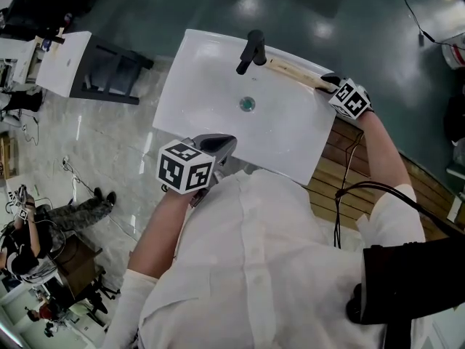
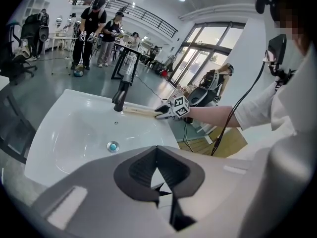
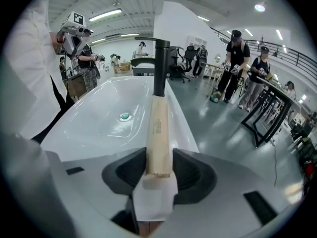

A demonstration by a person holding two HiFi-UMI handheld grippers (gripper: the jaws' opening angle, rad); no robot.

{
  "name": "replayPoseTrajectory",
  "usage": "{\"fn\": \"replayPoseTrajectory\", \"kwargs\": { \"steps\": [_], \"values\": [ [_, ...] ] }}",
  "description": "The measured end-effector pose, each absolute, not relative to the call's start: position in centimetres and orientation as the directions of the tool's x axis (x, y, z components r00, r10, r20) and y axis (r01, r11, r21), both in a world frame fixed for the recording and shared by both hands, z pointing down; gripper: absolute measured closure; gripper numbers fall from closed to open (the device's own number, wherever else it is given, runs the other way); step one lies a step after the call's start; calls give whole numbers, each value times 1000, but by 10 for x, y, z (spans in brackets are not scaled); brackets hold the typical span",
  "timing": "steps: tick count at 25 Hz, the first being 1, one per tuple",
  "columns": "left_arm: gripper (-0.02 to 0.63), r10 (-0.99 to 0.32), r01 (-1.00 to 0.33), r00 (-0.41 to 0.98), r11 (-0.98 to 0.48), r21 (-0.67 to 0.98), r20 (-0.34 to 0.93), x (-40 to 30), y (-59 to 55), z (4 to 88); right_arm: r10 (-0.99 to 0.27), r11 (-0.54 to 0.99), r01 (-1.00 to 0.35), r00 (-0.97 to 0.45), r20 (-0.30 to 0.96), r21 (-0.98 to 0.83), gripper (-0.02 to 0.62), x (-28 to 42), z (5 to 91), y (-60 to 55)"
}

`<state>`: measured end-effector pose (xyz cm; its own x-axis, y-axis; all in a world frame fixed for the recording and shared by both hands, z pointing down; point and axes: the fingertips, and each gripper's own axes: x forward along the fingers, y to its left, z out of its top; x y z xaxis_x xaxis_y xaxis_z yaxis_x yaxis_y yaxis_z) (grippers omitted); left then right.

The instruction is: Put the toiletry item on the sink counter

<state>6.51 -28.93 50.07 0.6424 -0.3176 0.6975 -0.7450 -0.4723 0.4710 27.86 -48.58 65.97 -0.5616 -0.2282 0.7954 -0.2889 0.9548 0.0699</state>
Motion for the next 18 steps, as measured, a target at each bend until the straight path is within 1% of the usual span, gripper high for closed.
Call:
{"fn": "replayPoseTrajectory", "kwargs": {
  "steps": [3, 7, 9, 14, 18],
  "values": [
    [600, -311, -741, 647, -473, 477, 696, 70, -284, 502, -237, 950, -305, -559, 795, 69, 435, 284, 657, -484],
    [600, -299, -734, 653, -474, 486, 696, 65, -277, 504, -285, 932, -351, -551, 784, 92, 421, 283, 649, -485],
    [600, -289, -726, 661, -477, 494, 693, 65, -274, 505, -317, 916, -388, -551, 772, 99, 410, 286, 642, -485],
    [600, -276, -703, 686, -489, 516, 673, 66, -265, 505, -392, 872, -475, -541, 744, 114, 407, 298, 620, -479],
    [600, -261, -676, 707, -519, 522, 657, 62, -264, 504, -493, 794, -595, -507, 707, 128, 408, 305, 598, -474]
  ]
}}
